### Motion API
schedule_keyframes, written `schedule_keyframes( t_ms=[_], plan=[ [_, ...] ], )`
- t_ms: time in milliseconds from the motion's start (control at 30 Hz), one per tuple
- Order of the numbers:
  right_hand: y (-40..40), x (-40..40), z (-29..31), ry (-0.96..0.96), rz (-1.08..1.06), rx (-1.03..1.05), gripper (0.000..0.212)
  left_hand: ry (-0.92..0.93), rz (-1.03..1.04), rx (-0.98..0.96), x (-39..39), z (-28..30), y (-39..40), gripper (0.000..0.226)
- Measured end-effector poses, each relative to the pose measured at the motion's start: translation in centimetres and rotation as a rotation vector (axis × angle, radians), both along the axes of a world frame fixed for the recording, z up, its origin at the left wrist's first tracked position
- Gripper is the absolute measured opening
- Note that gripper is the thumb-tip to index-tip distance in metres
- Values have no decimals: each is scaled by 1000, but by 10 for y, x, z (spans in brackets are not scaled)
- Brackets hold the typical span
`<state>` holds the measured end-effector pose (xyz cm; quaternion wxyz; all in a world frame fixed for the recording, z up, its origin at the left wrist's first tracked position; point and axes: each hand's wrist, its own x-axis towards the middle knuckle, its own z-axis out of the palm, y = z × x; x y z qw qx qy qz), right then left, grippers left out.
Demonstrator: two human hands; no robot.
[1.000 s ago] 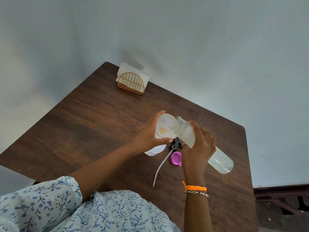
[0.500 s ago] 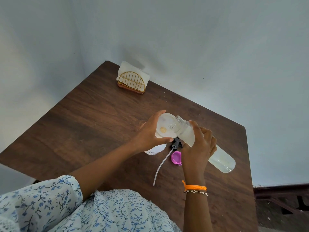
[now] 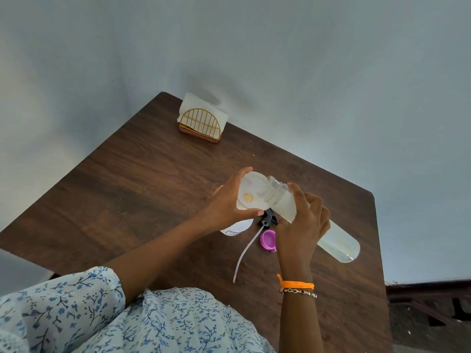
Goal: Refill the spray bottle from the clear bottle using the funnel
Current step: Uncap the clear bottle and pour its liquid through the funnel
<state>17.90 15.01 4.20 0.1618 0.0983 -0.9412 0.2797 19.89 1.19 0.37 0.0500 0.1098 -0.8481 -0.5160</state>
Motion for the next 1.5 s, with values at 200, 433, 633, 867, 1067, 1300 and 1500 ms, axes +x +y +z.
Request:
schedule_keyframes(
  t_ms=[200, 433, 633, 867, 1067, 1300, 1500],
  plan=[
    [-1, -1, 0, 7, 1, 3, 58, 19, -2, 2, 1, 1, 0, 93],
    [0, 0, 0, 20, 15, 16, 62, 22, -6, 9, 1, -1, 0, 93],
    [-2, 3, 4, 11, 28, 10, 61, 14, 6, -12, 0, -3, 1, 94],
    [-2, 2, 3, 4, 21, 20, 62, 20, 3, -17, 0, -2, 1, 94],
    [-4, 3, 3, 4, 34, 6, 61, 30, 0, -21, 1, 0, 1, 93],
    [-5, 1, 0, 8, 21, 3, 61, 19, -6, -17, 2, 1, 0, 93],
    [-5, 1, 0, 16, 24, 7, 60, 17, -12, -15, 3, 3, 1, 92]
  ],
)
